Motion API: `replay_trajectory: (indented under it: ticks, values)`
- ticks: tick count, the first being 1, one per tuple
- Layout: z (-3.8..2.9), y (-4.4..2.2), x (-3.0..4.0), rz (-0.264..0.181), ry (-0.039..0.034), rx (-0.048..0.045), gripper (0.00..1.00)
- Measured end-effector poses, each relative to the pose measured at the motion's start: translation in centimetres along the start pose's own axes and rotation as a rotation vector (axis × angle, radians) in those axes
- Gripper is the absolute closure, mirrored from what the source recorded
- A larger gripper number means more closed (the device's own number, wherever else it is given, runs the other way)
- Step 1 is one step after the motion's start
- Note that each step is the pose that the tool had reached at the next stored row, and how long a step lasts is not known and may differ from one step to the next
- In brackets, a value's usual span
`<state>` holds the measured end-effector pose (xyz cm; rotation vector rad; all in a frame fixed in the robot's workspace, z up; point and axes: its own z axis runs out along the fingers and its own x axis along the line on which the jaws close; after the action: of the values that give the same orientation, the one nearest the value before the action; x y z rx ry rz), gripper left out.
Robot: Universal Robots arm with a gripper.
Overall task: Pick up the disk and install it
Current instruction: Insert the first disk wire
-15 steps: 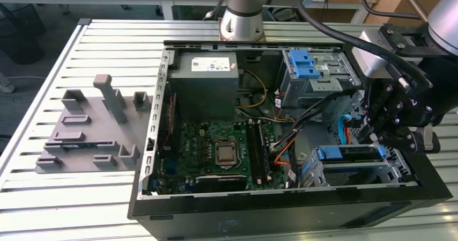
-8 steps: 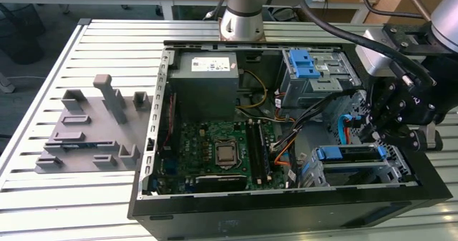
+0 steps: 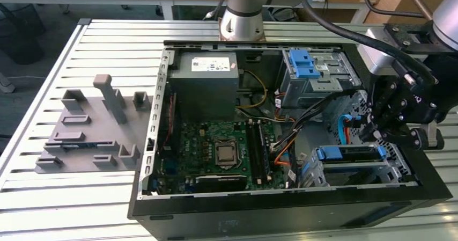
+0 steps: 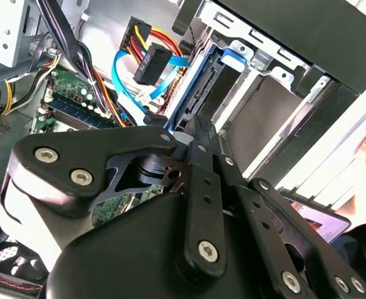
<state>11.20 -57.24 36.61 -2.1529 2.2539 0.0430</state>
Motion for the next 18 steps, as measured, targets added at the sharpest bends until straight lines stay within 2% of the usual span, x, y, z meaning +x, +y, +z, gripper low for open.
replay_trajectory:
  ticks: [18]
  values:
    - [0.02,-0.32,-0.77,0.000,0.0001,0.0000,0.89]
